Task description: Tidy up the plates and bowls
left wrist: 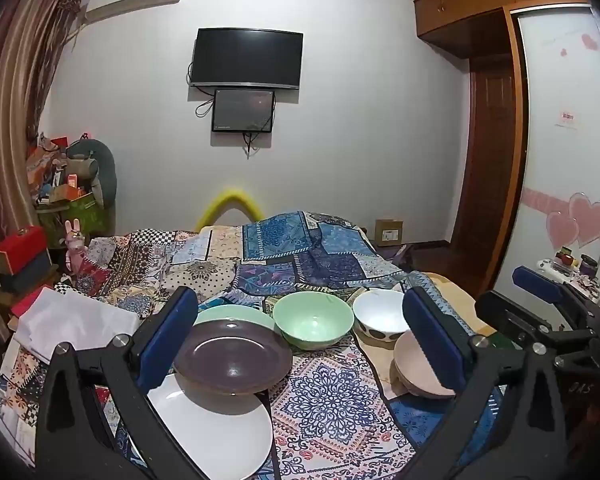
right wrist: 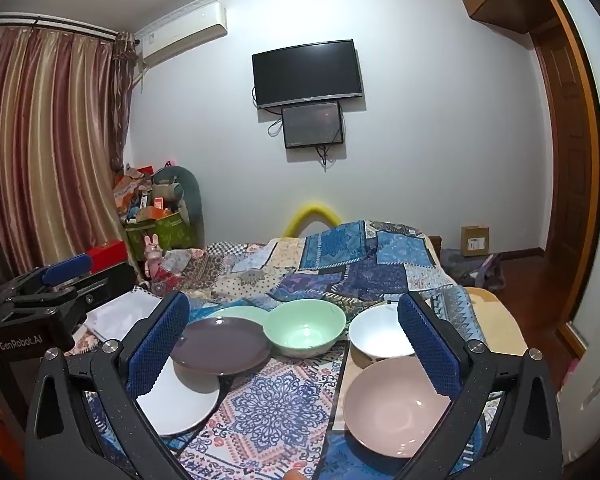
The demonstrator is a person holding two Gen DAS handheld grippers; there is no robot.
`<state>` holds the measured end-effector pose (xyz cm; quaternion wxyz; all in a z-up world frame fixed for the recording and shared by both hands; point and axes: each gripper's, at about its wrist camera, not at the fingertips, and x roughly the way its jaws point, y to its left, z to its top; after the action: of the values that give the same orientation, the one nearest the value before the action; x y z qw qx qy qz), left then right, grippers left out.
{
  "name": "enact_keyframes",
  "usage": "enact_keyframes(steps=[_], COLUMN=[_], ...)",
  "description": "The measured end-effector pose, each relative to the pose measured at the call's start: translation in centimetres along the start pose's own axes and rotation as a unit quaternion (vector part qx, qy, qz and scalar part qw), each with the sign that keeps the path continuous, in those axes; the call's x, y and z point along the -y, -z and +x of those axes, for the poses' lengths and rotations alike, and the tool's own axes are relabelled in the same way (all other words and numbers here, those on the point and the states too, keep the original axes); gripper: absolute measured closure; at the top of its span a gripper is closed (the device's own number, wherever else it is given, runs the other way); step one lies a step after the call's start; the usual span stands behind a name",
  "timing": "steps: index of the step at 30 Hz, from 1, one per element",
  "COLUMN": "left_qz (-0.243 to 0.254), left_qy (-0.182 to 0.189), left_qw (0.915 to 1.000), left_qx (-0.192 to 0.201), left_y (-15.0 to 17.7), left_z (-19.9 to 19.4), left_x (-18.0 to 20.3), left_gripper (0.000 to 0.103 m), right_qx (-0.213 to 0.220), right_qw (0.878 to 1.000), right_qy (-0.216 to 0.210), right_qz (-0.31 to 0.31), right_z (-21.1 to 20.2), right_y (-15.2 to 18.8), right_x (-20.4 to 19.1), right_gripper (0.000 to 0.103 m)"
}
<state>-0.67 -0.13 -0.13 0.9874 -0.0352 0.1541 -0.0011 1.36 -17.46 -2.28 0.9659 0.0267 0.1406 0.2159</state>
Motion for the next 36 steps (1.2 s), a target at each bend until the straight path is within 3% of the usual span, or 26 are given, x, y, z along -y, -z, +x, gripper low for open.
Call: enact_keyframes(steps=[36], left_qz=[-0.005], left_qy=[0.003], left_qw=[1.0], left_qx=[-0.004], left_y=[0.15], left_z=[0.02], left_x=[-0.36], left_gripper=[0.0], right_qx=[0.004], right_qw=[1.0], right_qy=[0.001], right_qz=[-0.005], right_z=[-0.18], right_y=[-0.29], right_x=[-0.38], right_gripper=[0.0])
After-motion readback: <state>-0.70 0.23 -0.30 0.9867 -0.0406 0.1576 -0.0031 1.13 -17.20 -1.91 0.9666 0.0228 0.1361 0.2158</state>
